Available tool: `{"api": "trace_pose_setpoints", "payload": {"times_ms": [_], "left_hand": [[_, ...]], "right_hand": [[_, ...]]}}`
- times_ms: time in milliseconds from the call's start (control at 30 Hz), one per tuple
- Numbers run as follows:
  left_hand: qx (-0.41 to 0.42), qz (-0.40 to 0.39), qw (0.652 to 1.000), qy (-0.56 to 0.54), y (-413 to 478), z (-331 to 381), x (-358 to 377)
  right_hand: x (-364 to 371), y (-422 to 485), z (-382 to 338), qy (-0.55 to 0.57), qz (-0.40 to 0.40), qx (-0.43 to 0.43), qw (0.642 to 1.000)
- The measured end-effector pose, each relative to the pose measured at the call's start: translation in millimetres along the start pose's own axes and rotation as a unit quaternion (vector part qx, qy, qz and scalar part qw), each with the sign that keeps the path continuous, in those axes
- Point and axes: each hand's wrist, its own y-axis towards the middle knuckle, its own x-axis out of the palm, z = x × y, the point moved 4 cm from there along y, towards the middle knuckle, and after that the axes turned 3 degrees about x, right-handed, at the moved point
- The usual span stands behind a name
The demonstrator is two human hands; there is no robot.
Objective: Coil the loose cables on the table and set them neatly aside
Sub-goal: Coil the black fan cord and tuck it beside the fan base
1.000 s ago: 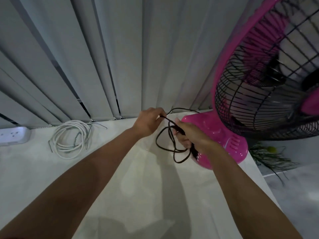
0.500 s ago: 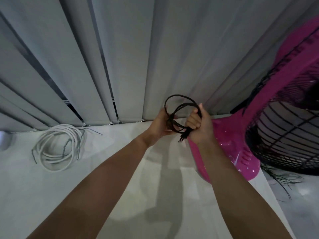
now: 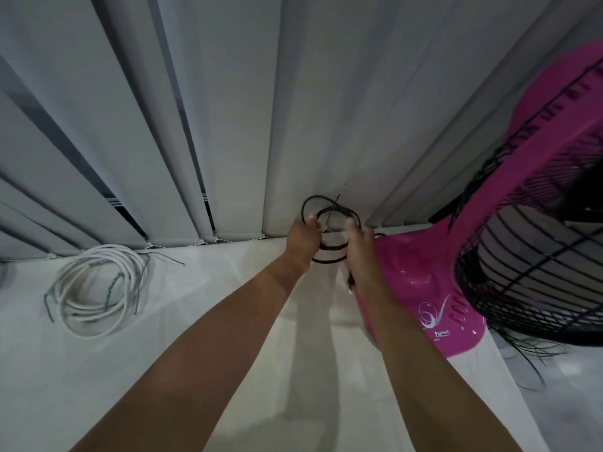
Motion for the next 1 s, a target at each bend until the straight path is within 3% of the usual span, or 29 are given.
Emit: {"api": "trace_pose_setpoints", "payload": {"times_ms": [167,300,400,533,633,700,833,1000], "left_hand": [[-0.012,-0.001,1.0,-0.016,6.1,-3.8,0.2],[-0.035,0.01,0.997,-0.072,2.6,-12.6,0.1],[-0.069,0.005,0.99,-0.121,-0.1,-20.6,-2.4],[-0.106,0.017,0.977,-0.183,-4.2,-23.9,-6.1],[-0.11,0.026,0.97,-0.216,-2.8,-21.9,-9.0],[-0.12,0.017,0.979,-0.166,-4.2,-24.5,-12.9],[-0.09,0.018,0.994,0.063,-0.2,-39.0,-24.5],[-0.004,0.053,0.945,0.322,2.7,-38.5,-26.6]], "right_hand": [[-2.8,-23.1,21.8,-0.055,-0.049,0.036,0.997],[11.9,-26.8,35.2,0.104,-0.082,0.187,0.973],[18.8,-20.4,37.1,0.201,-0.053,0.231,0.951],[19.5,-10.7,30.3,0.333,0.009,0.202,0.921],[23.8,-5.4,29.8,0.311,0.082,0.151,0.935],[29.1,-3.1,27.8,0.311,0.136,0.129,0.932],[36.3,6.4,24.7,0.28,0.204,0.109,0.931],[34.0,9.3,23.4,0.18,0.213,0.062,0.958]]}}
